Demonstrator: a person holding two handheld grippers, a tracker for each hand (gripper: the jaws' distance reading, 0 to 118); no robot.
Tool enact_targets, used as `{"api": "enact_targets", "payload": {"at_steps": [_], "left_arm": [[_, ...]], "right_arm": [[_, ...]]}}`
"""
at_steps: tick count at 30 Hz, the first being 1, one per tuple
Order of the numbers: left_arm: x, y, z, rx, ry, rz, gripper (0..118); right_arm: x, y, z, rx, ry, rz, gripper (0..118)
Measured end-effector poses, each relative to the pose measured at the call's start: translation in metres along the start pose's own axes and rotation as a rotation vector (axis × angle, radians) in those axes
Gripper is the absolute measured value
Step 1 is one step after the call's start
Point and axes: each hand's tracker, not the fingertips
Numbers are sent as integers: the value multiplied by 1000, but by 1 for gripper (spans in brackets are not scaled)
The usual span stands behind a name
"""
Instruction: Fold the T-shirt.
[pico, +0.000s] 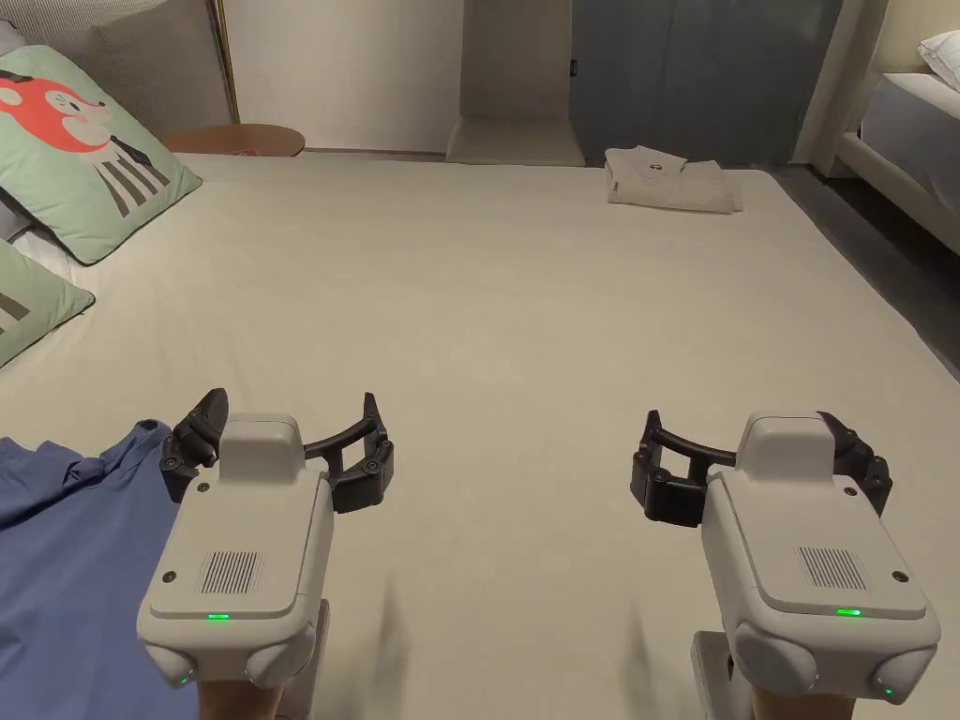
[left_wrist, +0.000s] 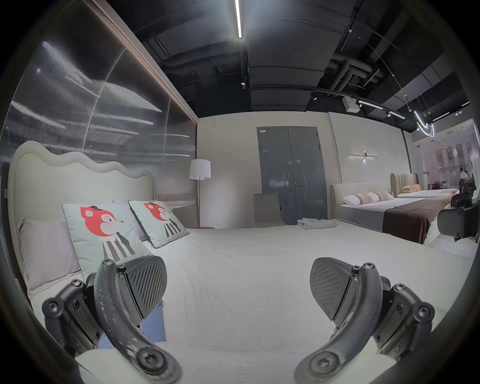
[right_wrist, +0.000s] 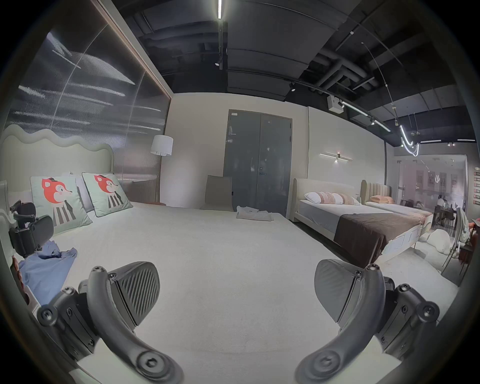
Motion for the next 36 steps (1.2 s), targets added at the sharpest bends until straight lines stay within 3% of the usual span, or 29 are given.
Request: {"api": "enact_targets", "payload": {"at_steps": [36], "left_arm": [[-1, 3, 0, 7, 2, -1, 110]], "right_arm": [[-2, 4, 1, 18, 13, 5, 118]]}}
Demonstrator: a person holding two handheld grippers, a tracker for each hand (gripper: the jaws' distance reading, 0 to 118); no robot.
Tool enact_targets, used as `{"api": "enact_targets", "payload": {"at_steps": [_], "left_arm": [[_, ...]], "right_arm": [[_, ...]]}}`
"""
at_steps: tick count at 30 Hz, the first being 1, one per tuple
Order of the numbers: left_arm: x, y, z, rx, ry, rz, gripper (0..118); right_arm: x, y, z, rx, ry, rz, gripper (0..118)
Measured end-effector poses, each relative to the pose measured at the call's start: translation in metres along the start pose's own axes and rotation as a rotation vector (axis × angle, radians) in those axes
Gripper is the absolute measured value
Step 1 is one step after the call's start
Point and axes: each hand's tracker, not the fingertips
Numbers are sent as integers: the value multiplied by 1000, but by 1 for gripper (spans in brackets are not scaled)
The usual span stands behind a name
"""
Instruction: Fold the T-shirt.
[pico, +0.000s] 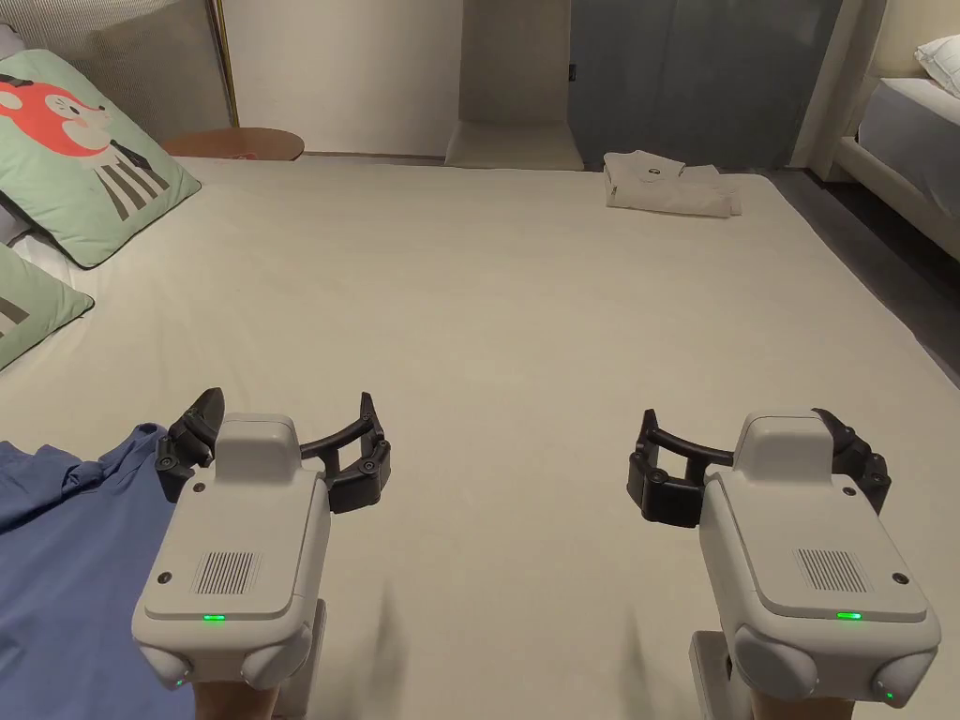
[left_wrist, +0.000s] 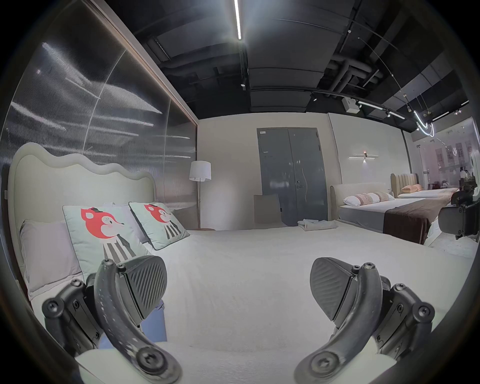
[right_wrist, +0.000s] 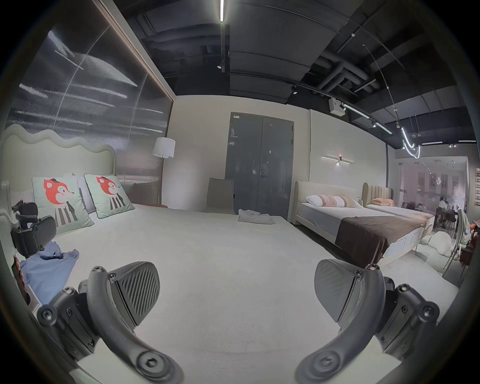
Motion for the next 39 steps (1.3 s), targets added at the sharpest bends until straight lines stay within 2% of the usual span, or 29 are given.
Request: {"api": "enact_targets", "payload": {"at_steps": [39], "left_arm": [[-3, 5, 2, 12, 3, -2, 110]], "right_arm": [[-1, 2, 2, 13, 3, 6, 118]]}}
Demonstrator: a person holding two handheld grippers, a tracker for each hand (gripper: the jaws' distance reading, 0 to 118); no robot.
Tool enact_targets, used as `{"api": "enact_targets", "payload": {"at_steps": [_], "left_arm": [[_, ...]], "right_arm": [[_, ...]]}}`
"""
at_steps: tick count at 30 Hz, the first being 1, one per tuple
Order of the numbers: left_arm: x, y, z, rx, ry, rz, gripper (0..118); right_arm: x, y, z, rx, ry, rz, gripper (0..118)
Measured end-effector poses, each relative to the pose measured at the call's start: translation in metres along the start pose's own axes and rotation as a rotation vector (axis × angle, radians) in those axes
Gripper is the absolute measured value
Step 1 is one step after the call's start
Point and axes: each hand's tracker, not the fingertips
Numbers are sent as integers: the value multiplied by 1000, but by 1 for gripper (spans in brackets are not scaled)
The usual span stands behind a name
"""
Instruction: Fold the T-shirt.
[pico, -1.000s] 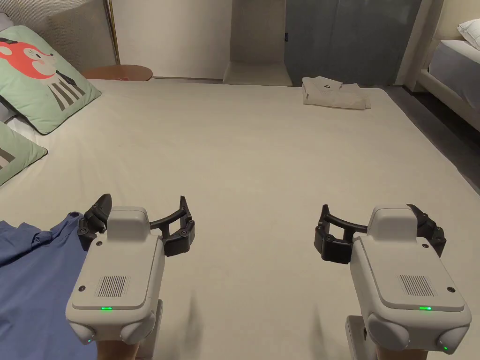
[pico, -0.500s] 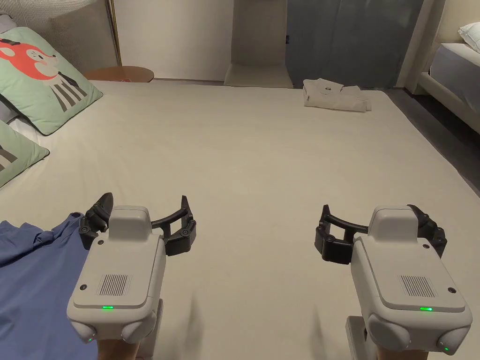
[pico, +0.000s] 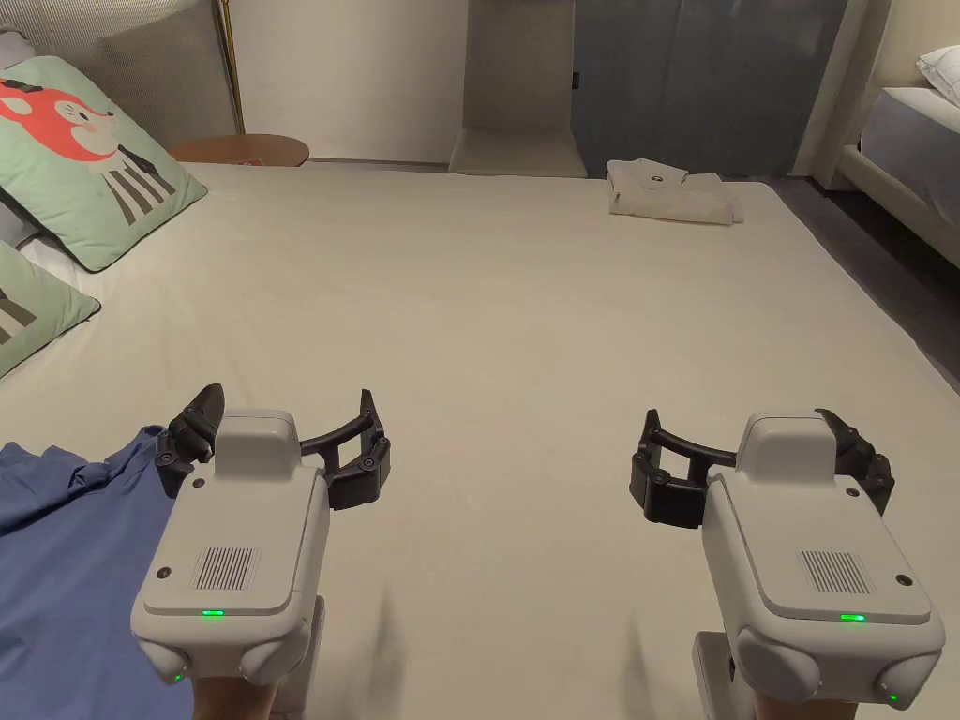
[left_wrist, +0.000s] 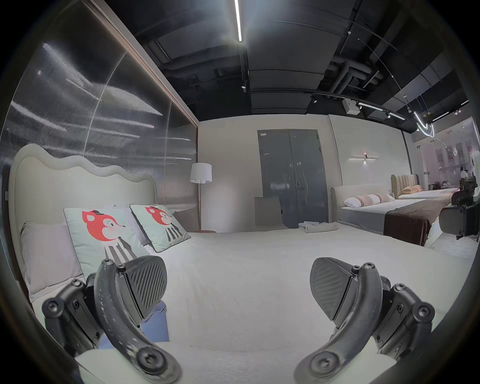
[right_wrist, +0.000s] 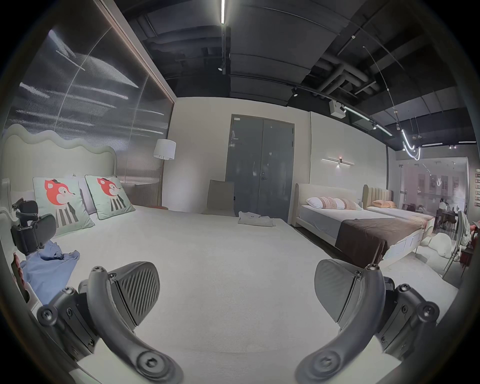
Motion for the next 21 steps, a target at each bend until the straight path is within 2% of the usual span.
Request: {"api": "enact_targets", "payload": {"at_steps": [9, 10, 12, 14, 15, 21], "left_arm": [[2, 2, -1, -11, 10, -4, 107], [2, 2, 0, -8, 8, 4, 100], [2, 2, 1, -3, -9, 32, 57], [4, 2, 0, -14, 4, 35, 1], [3, 2, -2, -23, 0, 37, 0], [-1, 4, -5, -33, -3, 49, 0]], "right_arm": [[-2, 2, 2, -7, -4, 5, 116], [-2, 3, 3, -5, -4, 3, 108], [-5, 5, 5, 0, -4, 5, 61], [-5, 8, 4, -13, -12, 19, 9], [-6, 8, 3, -17, -13, 21, 1], [-5, 7, -1, -30, -7, 5, 1]]}}
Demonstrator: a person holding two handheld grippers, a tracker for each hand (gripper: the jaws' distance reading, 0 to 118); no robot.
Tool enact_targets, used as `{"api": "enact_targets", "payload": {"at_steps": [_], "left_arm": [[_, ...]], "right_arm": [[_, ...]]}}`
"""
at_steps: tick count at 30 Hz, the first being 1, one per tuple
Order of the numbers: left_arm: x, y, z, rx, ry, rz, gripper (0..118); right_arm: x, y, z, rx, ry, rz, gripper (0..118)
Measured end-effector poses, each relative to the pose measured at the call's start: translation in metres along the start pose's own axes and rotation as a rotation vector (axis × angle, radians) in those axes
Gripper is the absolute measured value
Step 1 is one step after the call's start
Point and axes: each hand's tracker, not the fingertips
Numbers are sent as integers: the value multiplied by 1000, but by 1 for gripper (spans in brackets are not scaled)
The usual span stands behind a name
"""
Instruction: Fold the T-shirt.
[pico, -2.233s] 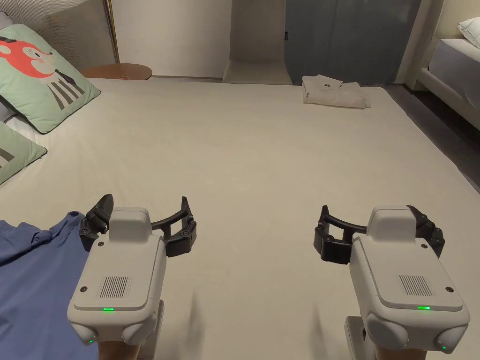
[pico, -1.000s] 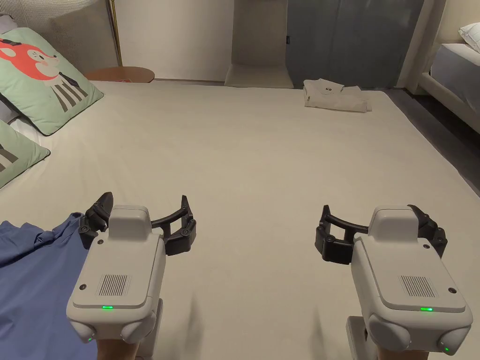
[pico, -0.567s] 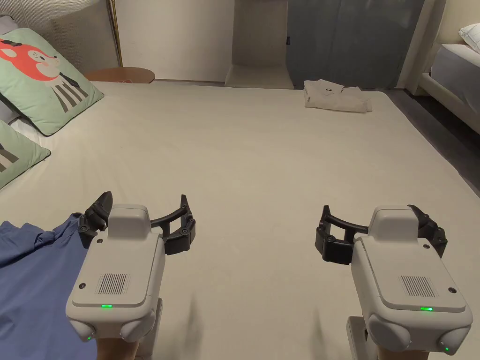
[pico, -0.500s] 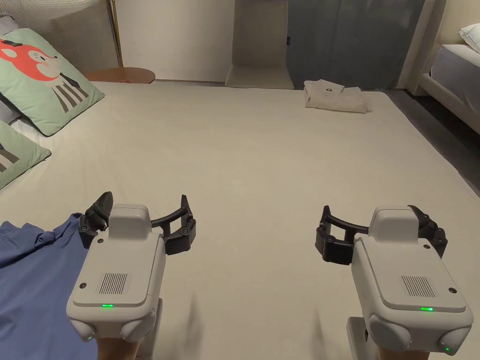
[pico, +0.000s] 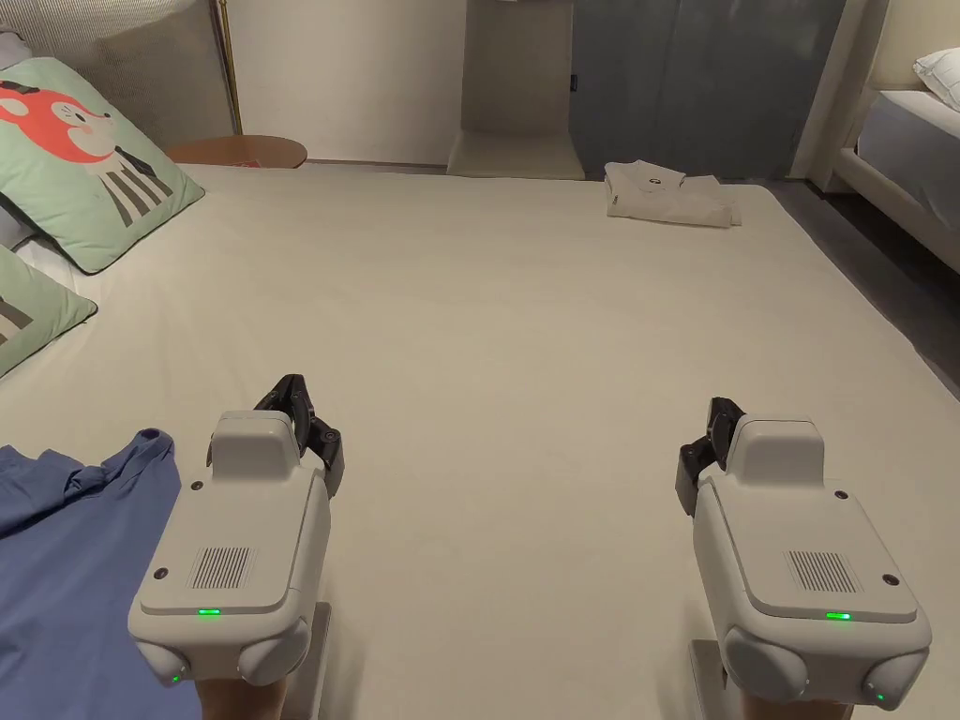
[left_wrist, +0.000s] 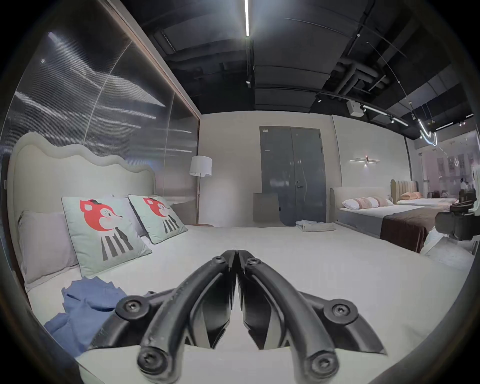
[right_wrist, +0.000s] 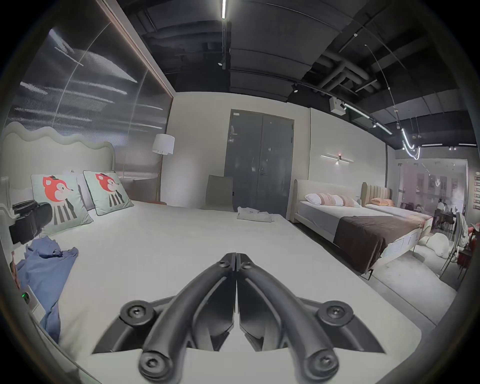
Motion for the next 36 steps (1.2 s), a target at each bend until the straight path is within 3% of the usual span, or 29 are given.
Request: {"api": "enact_targets", "payload": {"at_steps": [7, 24, 30, 36], "left_arm": [[-41, 2, 7, -11, 85, -1, 0], [-225, 10, 106, -60, 542, -70, 0], [-251, 7, 129, -84, 607, -90, 0], [-256, 2, 123, -112, 603, -77, 0]], "right_arm": [[-33, 7, -11, 6, 108, -9, 1], [-248, 18, -18, 33, 610, -7, 1], [-279, 12, -14, 29, 682, 8, 1], [-276, 17, -6, 31, 690, 16, 1]]}}
